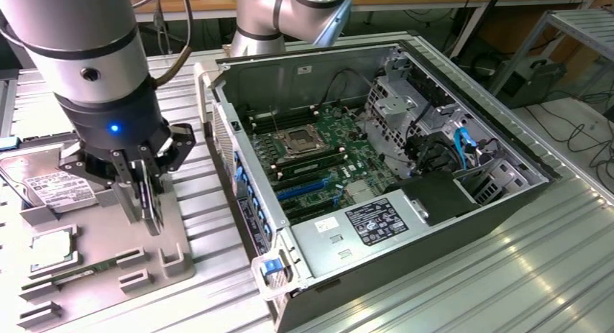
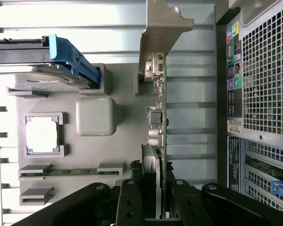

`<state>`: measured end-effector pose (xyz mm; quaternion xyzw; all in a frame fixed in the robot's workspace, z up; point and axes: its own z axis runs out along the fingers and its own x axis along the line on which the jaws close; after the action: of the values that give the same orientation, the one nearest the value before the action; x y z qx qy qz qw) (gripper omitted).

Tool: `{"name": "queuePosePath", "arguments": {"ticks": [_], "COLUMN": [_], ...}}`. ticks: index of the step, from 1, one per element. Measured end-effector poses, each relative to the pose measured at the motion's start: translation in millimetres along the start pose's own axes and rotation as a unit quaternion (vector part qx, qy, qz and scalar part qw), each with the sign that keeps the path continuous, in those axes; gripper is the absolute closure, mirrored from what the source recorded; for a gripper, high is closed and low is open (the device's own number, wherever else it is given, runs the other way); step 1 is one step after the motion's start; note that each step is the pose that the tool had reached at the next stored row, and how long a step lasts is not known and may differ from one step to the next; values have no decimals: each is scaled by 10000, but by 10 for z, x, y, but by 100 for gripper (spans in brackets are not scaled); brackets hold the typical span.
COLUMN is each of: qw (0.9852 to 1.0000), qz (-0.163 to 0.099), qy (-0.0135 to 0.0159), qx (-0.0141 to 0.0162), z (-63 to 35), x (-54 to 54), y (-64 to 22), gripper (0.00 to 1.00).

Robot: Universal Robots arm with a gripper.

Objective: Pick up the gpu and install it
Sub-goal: 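Pick up the gpu and move the gpu toward the slot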

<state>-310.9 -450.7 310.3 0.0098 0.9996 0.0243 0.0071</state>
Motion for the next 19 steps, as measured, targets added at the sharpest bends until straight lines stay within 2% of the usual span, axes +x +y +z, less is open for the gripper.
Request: {"name": "queuePosePath", "arguments": {"ticks": [10,16,19], "qw": [10000,10000,10000], "qz": [0,-80,-81], "qy": [0,5,4], "qx": [0,0,-1], "z": [-284,-323,-395], "x": [-4,-5,-6], "y": [14,16,19], "gripper": [72,72,72]}}
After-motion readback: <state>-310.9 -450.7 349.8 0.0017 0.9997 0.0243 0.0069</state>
